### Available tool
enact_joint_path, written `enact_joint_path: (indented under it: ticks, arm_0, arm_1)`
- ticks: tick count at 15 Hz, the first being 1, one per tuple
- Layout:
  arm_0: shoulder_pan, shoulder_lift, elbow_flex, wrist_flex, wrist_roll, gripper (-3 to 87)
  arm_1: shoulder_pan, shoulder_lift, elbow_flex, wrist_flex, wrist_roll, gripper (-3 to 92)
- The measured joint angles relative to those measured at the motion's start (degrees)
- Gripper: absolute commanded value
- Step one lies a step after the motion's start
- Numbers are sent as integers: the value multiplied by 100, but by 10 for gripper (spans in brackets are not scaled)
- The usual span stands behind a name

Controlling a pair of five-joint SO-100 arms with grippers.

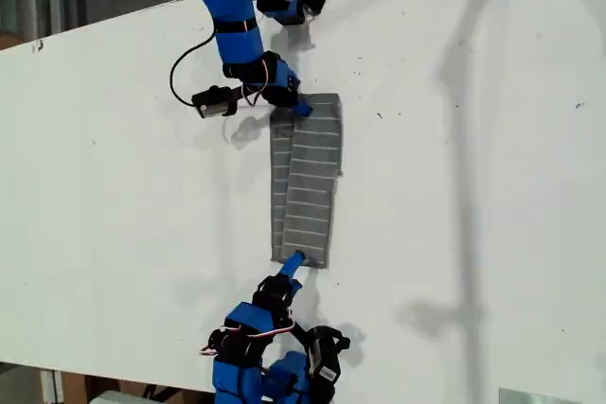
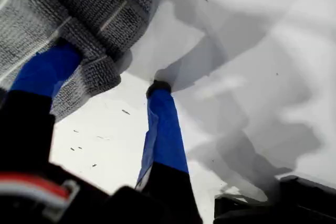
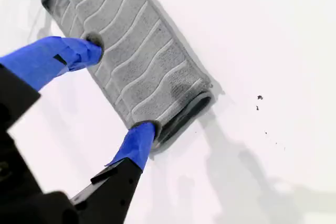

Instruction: Grasp corners of a square towel and fold twice.

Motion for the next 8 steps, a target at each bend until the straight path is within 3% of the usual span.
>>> enact_joint_path:
  ticks: [1, 3, 4, 8]
  arm_0:
    - [53, 97, 44, 0, -53, 275]
    - [114, 229, 97, 9, -105, 275]
    - [114, 246, 158, 9, -132, 275]
    - [149, 527, 396, 0, -211, 275]
  arm_1:
    - [44, -360, -272, 176, -9, 260]
    - [-26, -1116, -1002, 387, -26, 56]
    - [-149, -1459, -1424, 404, -53, -1]
    - [-264, -2021, -2092, 387, -62, -1]
